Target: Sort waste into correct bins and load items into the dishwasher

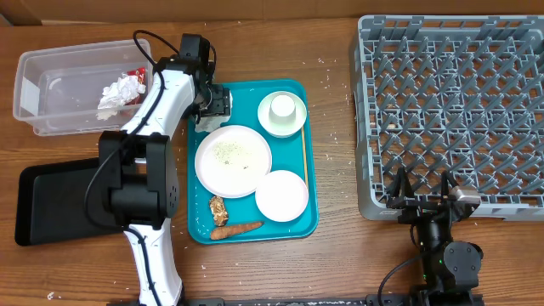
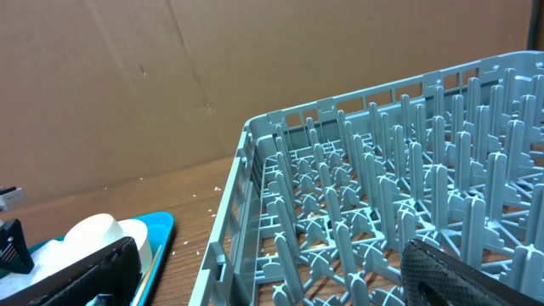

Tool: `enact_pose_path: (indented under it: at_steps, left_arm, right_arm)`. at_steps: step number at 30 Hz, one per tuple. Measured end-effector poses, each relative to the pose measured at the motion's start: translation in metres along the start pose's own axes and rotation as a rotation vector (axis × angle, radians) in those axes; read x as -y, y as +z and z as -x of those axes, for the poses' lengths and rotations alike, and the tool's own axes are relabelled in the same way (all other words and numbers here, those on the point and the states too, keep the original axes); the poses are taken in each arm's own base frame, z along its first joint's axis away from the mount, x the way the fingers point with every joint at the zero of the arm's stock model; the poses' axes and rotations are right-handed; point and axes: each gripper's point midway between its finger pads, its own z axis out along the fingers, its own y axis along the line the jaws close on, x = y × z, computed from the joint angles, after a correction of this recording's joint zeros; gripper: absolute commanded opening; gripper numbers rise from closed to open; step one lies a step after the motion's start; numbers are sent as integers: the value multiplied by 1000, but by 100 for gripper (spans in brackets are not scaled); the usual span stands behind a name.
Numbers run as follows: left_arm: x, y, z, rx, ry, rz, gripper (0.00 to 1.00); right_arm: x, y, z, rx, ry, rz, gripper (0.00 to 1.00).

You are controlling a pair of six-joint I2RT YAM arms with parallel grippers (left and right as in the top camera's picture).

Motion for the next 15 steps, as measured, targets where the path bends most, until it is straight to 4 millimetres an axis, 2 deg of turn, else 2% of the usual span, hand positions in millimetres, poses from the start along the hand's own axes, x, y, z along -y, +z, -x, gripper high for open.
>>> enact_pose_path:
  at_steps: [6, 11, 12, 15]
  left_arm:
    - [12, 11, -8, -32, 23, -10, 70]
    - [16, 18, -13, -48, 36, -1, 57]
    - [15, 18, -13, -48, 35, 0, 54]
    - [13, 18, -15, -58, 36, 13, 35]
  right_arm:
    - [0, 0, 0, 0, 0, 0, 100]
    - [0, 0, 0, 0, 0, 0, 100]
    - [0, 0, 0, 0, 1, 0, 100]
    - [0, 0, 0, 0, 0, 0, 100]
